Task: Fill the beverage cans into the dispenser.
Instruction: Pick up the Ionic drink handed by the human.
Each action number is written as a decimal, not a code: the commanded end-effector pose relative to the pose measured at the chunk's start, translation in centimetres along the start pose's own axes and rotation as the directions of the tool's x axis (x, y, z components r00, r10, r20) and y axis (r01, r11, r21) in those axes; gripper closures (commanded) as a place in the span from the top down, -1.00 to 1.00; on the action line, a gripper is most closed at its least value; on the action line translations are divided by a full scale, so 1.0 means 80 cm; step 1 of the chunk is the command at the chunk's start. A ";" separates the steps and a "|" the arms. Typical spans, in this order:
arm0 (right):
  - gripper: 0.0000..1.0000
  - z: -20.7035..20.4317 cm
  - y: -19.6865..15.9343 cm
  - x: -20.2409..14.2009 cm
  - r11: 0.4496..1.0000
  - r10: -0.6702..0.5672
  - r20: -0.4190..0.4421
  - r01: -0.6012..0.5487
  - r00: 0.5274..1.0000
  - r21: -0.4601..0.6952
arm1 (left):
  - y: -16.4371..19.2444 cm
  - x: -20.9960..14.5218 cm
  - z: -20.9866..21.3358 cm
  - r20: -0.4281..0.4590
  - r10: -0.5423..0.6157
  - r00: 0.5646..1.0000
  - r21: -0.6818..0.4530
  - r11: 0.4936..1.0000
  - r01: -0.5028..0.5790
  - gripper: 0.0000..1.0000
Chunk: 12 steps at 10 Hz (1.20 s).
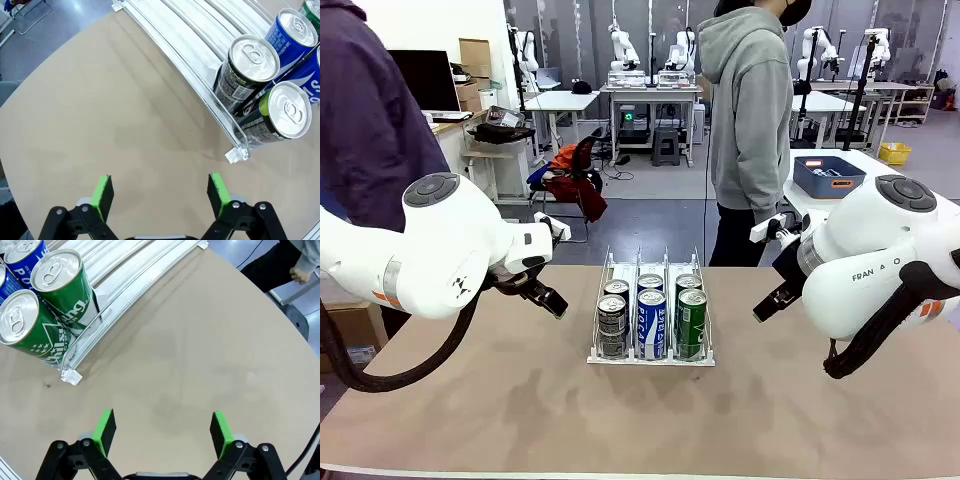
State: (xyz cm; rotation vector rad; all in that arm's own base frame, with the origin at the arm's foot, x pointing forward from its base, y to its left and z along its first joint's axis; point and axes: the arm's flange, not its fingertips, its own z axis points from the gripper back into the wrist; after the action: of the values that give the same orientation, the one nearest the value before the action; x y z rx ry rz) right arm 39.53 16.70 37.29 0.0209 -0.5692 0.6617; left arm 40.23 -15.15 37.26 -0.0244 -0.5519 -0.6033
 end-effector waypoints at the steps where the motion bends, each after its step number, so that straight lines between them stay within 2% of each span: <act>1: 1.00 0.000 0.000 0.000 1.000 0.000 0.000 0.000 1.000 0.000 | 0.000 0.000 0.000 0.000 0.000 1.000 0.000 1.000 0.000 1.00; 12: 1.00 0.000 0.000 0.000 1.000 0.000 0.000 0.000 1.000 0.000 | 0.000 0.000 0.000 0.000 0.000 1.000 0.000 1.000 0.000 1.00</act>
State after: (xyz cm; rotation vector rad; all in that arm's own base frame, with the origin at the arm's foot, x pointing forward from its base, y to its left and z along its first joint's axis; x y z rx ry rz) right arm 39.52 16.71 37.29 0.0205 -0.5693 0.6622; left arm 40.22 -15.18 37.26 -0.0244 -0.5519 -0.6040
